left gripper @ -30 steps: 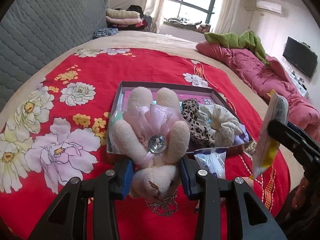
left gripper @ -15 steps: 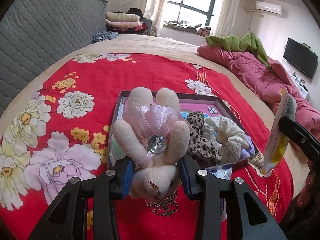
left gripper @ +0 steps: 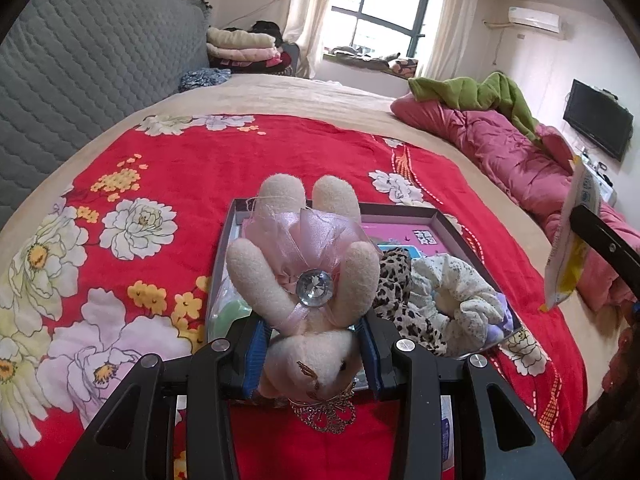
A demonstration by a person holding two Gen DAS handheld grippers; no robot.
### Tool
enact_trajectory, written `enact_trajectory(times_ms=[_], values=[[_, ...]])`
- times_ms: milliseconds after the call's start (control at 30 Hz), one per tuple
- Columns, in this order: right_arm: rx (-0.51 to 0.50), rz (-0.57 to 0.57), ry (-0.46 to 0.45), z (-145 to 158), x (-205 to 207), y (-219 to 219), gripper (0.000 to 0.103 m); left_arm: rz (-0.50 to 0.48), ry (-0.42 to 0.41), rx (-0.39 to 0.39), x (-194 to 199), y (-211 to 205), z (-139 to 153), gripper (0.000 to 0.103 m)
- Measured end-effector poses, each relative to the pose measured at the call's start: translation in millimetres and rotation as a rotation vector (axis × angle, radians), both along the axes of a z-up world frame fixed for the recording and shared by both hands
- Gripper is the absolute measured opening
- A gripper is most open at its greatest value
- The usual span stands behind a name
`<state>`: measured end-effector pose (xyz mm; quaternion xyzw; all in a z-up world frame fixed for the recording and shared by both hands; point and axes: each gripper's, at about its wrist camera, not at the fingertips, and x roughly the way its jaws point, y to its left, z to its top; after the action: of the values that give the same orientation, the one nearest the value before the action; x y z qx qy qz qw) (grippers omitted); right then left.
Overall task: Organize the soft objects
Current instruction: 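Carry the plush bunny and snack packet up and over the pink box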
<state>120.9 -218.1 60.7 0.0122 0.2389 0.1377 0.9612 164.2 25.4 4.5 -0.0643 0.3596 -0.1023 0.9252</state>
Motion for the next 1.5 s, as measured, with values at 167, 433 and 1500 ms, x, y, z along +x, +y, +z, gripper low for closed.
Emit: enact_trajectory(times_ms=[167,433,1500], values=[[0.006,0.012,0.006,0,7,3,0.046,-0.012,-0.002,-0.002,0,-3,1,0.041],[0.014,0.032,0.035,-1,22,16,0.046,-0.022,-0.008,0.004,2,-4,8,0.041],[-0.080,-0.001,0.196,-14,61,37,0.046,-0.046,0.147,0.019,39,-13,-12,0.041]])
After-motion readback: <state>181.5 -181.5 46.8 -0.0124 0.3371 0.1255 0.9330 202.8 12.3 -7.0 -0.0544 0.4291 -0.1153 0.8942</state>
